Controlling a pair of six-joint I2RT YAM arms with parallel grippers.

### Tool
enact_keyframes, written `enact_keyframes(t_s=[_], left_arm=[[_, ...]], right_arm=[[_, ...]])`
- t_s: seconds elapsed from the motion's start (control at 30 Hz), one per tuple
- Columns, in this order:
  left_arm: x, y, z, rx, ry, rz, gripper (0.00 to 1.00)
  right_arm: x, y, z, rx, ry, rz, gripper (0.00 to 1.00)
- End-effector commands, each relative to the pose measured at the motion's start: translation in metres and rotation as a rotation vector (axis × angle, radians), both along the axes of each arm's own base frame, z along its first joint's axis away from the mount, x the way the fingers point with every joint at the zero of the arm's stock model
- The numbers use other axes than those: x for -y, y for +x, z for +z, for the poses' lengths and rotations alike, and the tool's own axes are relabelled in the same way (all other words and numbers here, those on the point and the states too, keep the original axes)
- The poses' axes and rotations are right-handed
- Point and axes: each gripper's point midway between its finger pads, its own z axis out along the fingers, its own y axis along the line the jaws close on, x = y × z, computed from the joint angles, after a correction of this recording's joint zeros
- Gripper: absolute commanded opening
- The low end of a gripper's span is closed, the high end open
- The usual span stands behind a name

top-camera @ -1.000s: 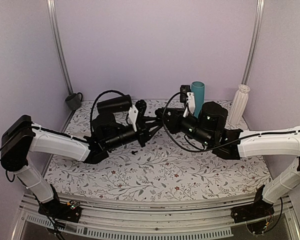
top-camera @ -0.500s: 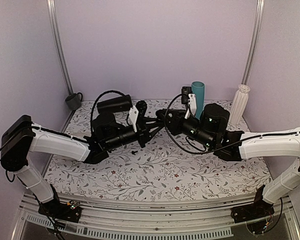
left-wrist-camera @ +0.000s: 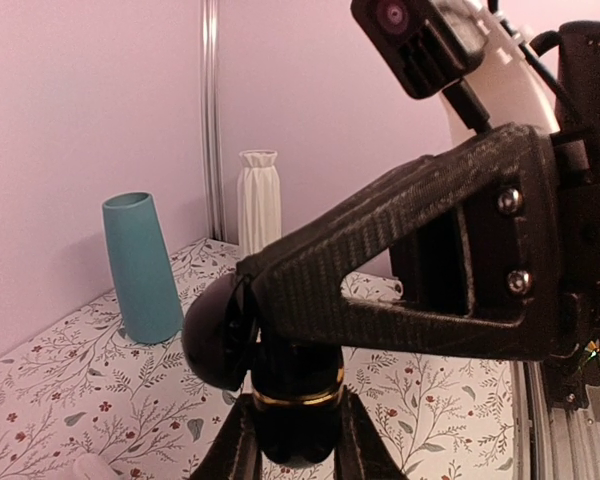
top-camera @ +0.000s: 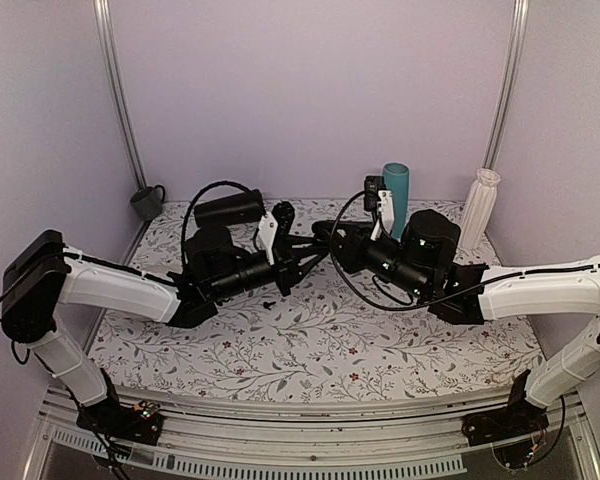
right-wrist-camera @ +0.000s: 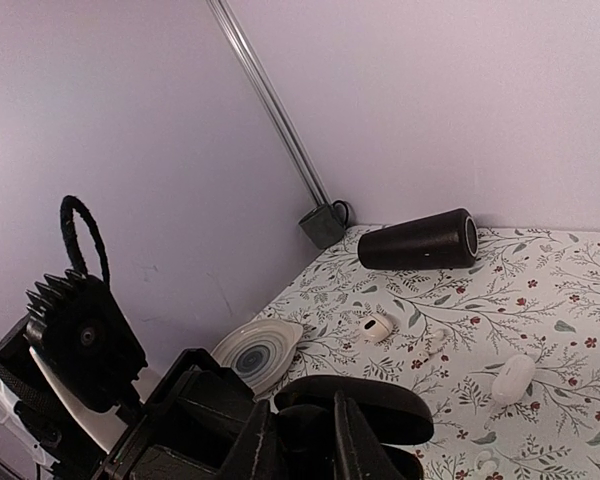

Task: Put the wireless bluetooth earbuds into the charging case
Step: Insert the left earbud into the left side groove of the charging case.

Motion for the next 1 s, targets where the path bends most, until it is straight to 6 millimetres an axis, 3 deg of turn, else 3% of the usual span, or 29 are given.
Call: enact_keyframes(t_s=[0.0, 0.97], left_arm=[[-0.003, -0.009, 0.049, 0.073, -0.108, -0.017, 0.0], [-0.006, -0.009, 0.049, 0.089, -0.114, -0.007, 0.0]], right_arm=[[0.001, -0.007, -0.01, -0.016, -0.031, 0.022, 0.18], [0.0, -0.01, -0.029, -0.076, -0.078, 0.037, 0.18]])
